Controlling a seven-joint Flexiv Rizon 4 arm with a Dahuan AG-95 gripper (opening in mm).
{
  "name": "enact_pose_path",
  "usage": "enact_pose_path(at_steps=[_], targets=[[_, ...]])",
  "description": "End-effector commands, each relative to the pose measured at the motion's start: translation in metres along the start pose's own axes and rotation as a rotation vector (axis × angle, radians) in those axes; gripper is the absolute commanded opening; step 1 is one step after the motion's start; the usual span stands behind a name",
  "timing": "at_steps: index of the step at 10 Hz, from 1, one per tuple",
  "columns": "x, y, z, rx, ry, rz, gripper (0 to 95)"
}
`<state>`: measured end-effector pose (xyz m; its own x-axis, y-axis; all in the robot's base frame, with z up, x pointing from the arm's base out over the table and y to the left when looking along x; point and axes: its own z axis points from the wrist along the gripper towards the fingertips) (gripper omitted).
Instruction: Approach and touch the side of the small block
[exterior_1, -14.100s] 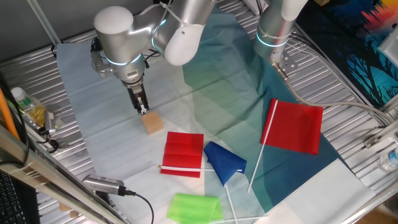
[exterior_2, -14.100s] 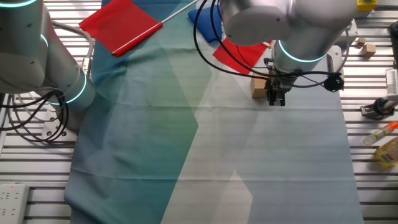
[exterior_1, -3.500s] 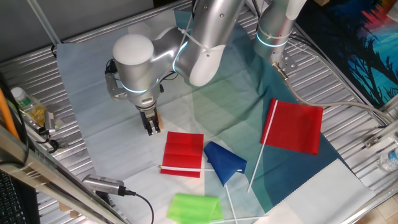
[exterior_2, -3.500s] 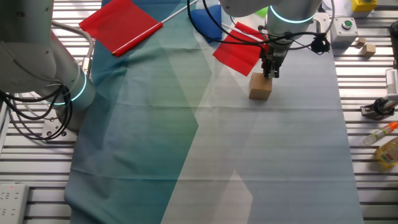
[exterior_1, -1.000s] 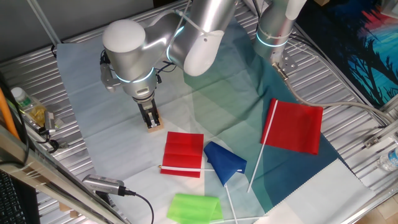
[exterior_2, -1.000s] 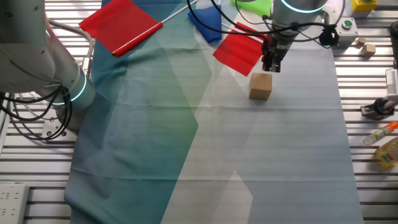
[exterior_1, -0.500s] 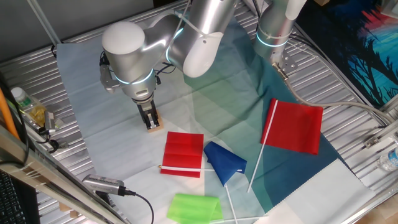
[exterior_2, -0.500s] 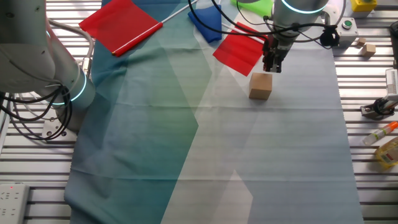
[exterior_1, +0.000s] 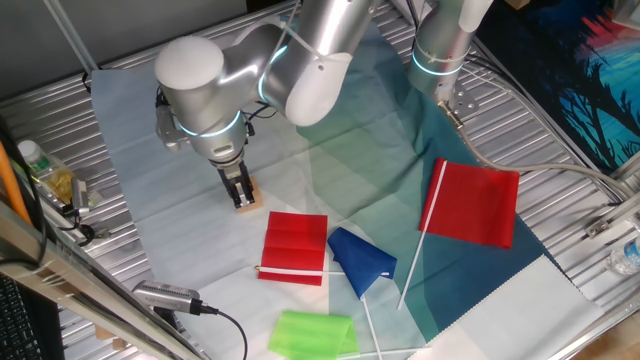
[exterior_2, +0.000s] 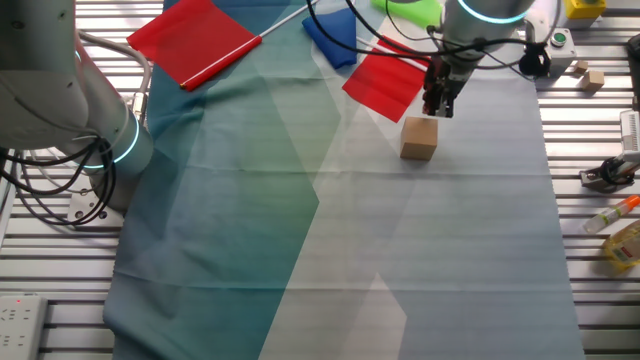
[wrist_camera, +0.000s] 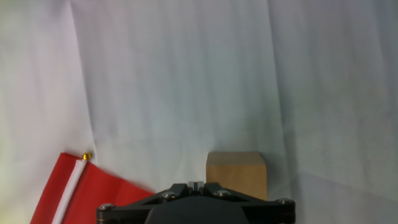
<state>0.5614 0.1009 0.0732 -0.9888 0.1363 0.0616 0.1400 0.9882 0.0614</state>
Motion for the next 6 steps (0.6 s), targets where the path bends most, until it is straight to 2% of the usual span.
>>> enact_pose_path(at_steps=[1, 4, 6], targets=[[0.0000, 0.0003, 0.0004, -0.012, 0.004, -0.009, 0.0], [0.0000, 0.0003, 0.0004, -0.006, 0.023, 0.005, 0.0], [0.0000, 0.0003, 0.0004, -0.006, 0.021, 0.009, 0.0]])
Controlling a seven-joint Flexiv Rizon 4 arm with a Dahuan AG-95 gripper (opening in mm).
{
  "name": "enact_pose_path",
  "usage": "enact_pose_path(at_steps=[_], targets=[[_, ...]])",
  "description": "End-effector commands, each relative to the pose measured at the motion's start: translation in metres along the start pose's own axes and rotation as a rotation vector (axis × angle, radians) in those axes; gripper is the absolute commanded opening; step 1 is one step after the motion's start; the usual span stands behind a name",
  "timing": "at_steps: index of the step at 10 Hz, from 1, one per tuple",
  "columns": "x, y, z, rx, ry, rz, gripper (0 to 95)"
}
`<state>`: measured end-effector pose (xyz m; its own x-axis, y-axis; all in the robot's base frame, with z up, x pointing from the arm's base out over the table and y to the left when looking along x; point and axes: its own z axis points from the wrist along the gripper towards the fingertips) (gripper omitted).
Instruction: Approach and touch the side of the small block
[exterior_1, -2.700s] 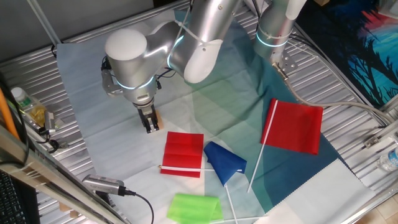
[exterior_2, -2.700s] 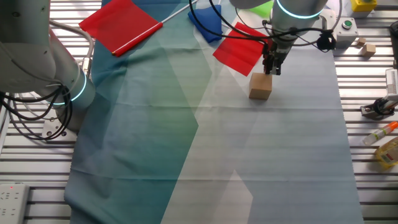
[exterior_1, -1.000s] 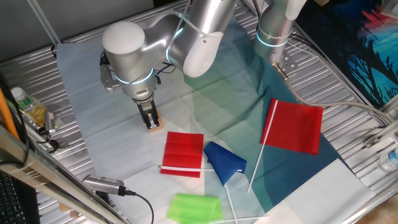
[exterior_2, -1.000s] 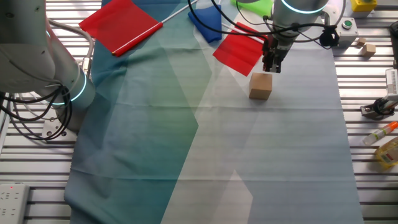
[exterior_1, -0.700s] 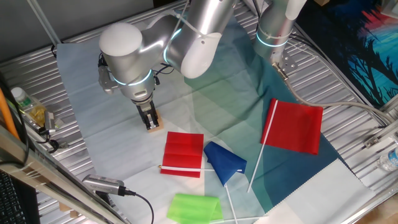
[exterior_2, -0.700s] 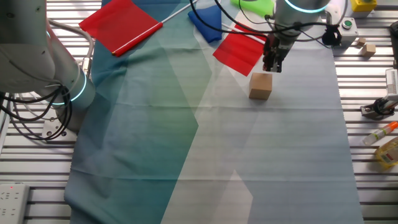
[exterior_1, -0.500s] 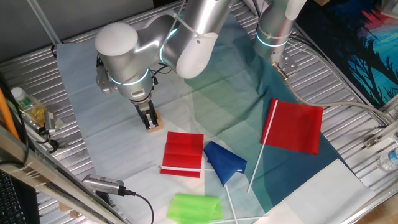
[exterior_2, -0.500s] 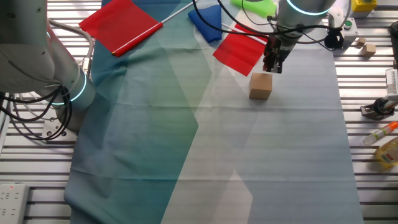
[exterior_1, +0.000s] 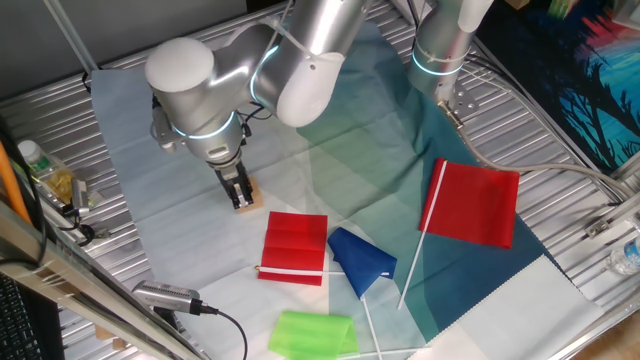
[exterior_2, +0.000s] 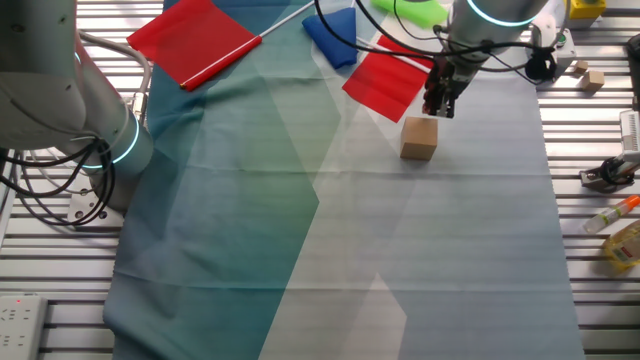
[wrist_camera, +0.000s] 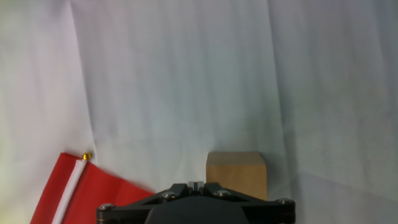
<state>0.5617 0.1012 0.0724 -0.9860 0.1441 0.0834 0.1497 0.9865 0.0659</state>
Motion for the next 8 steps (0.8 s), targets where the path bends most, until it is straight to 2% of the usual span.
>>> enact_pose_path(at_steps=[1, 4, 6, 8], targets=[[0.000, 0.000, 0.000, 0.001, -0.001, 0.000, 0.0], [0.003, 0.003, -0.002, 0.000, 0.005, 0.008, 0.0], [0.014, 0.004, 0.000, 0.001, -0.002, 0.010, 0.0], [0.031, -0.002, 0.007, 0.002, -0.010, -0.003, 0.0]])
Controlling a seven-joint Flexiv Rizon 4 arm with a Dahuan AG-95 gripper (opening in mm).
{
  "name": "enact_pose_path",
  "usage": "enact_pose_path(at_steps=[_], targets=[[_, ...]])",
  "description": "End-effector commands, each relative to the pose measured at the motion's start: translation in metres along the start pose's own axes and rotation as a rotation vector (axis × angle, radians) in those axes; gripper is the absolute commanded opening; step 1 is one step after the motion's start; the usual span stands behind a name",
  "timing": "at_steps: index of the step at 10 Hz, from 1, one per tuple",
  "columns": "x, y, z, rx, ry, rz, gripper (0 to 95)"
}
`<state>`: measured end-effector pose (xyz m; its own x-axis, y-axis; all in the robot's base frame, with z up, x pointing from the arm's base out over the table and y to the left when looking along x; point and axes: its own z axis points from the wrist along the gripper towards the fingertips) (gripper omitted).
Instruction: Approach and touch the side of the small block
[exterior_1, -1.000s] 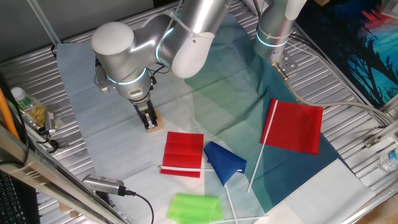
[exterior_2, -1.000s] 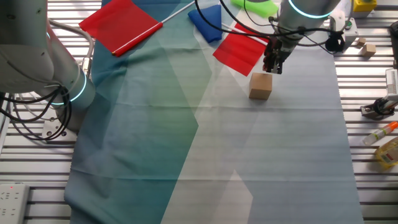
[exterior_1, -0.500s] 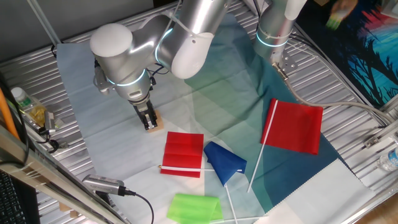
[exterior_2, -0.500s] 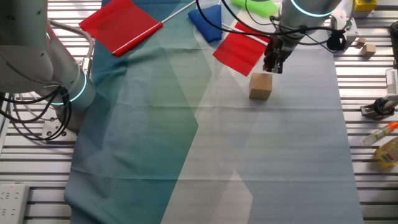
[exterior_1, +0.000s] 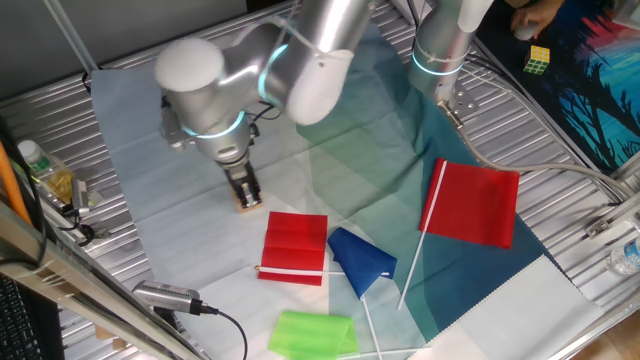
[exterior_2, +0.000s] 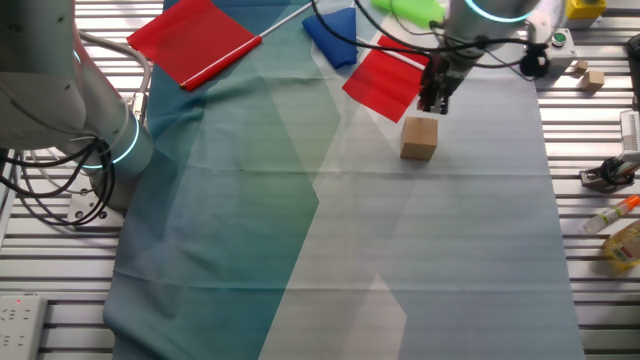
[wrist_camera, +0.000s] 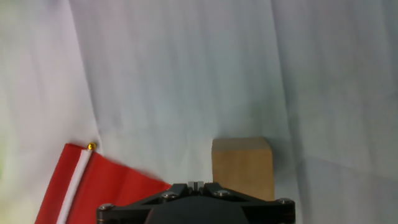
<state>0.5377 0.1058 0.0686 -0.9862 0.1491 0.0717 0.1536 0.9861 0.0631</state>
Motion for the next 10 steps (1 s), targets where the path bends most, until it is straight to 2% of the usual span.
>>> enact_pose_path(at_steps=[1, 5, 8, 10], targets=[[0.022, -0.009, 0.003, -0.002, -0.002, -0.018, 0.0], [0.053, -0.024, 0.004, -0.003, -0.011, -0.050, 0.0], [0.064, -0.034, 0.011, -0.007, -0.016, -0.057, 0.0], [0.064, -0.036, 0.013, -0.008, -0.018, -0.056, 0.0]])
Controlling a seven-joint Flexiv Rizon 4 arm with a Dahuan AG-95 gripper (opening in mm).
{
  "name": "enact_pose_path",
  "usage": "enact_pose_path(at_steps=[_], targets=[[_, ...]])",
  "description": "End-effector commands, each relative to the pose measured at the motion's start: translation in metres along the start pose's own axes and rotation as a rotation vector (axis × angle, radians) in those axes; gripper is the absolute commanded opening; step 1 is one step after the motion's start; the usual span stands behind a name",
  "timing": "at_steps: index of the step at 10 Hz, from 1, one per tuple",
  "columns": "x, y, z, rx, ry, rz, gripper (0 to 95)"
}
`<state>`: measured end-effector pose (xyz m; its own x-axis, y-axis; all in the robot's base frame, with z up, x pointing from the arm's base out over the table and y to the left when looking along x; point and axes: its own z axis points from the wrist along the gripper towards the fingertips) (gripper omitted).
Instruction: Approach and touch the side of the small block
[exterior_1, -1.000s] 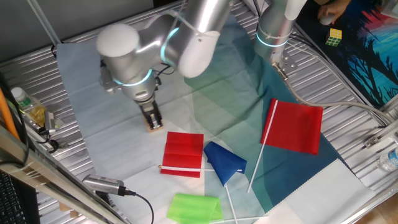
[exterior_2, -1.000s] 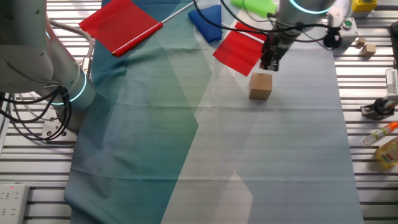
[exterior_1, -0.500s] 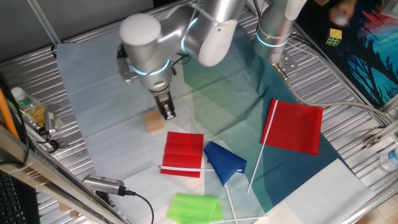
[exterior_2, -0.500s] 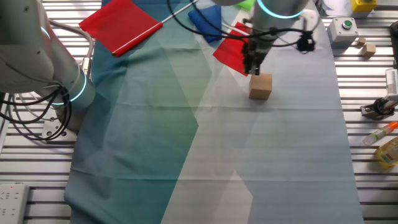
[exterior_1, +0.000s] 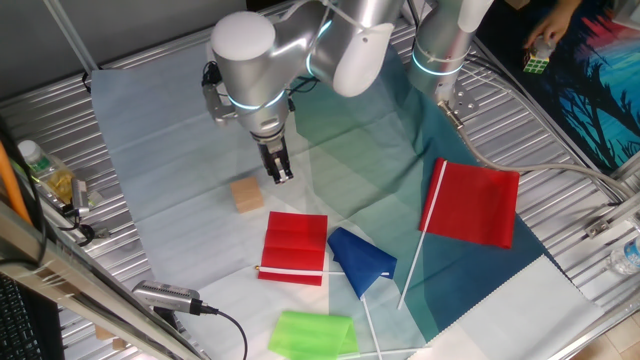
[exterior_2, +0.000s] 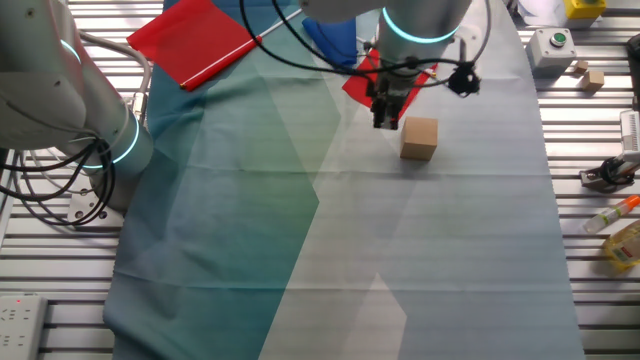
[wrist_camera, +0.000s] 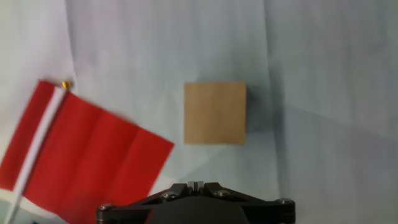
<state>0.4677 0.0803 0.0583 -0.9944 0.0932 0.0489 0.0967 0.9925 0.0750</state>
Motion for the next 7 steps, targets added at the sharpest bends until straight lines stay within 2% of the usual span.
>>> enact_pose_path(at_steps=[1, 6, 7], targets=[[-0.001, 0.000, 0.002, -0.001, -0.003, 0.001, 0.0], [-0.013, -0.003, 0.011, -0.003, -0.011, 0.000, 0.0], [-0.019, -0.005, 0.013, -0.003, -0.010, 0.000, 0.0]])
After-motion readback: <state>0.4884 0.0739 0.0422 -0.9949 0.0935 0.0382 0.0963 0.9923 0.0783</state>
